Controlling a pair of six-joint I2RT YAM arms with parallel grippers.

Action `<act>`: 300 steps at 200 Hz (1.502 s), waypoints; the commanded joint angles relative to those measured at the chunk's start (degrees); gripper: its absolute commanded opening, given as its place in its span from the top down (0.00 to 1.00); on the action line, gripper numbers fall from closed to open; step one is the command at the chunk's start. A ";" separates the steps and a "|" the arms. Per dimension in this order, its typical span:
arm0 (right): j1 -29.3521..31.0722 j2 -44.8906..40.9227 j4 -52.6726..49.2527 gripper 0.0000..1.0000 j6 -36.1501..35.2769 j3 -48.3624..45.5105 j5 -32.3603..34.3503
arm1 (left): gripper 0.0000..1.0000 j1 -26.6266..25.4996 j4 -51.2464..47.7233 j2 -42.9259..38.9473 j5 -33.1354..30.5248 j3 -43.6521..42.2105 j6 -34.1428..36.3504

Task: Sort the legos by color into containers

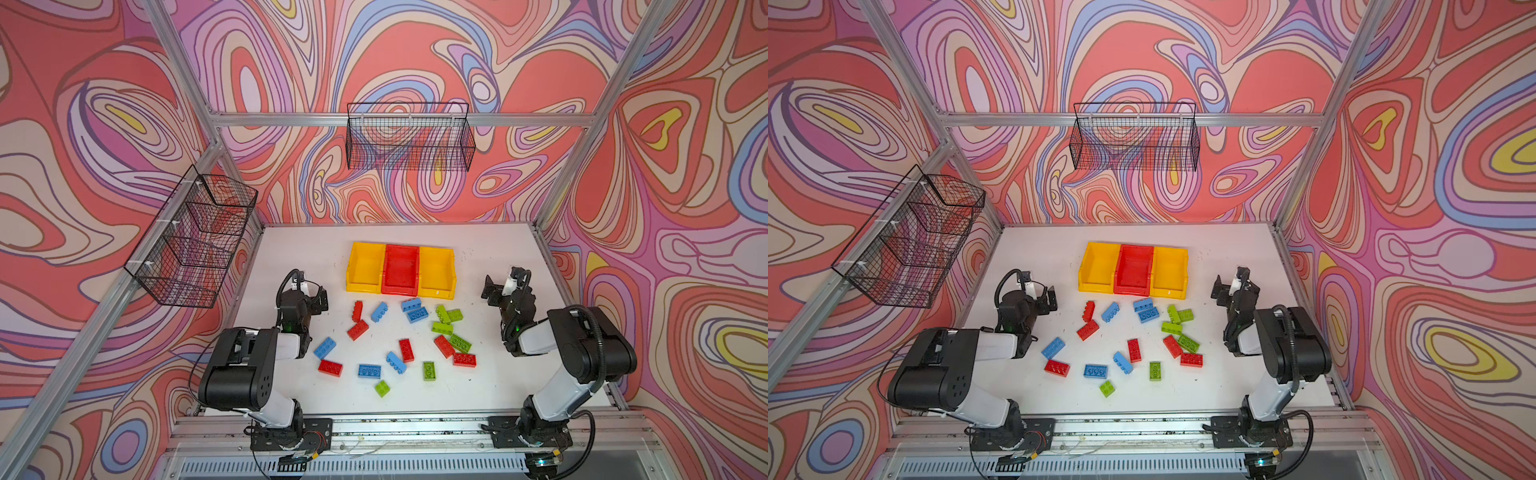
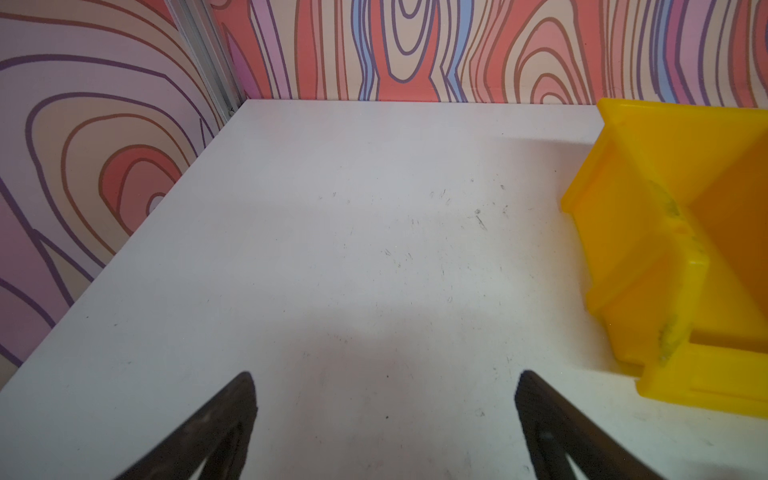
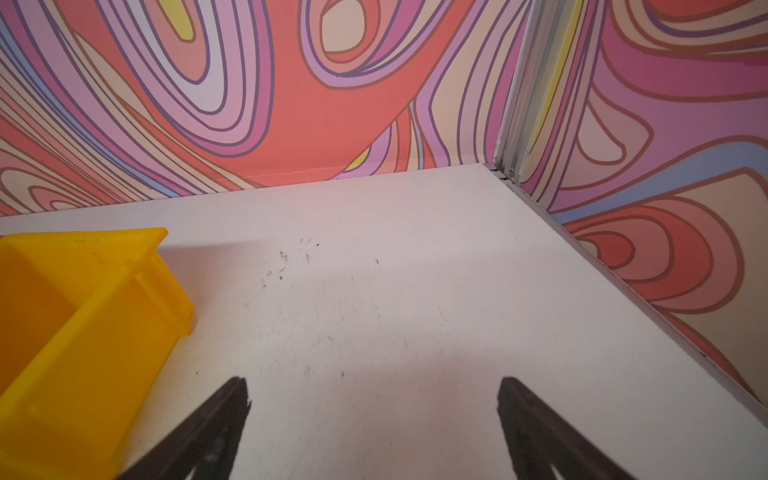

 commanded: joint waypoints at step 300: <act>16.82 -15.04 -86.65 0.21 12.07 35.80 0.03 | 0.01 -23.96 -58.13 -15.48 -8.03 34.40 -9.69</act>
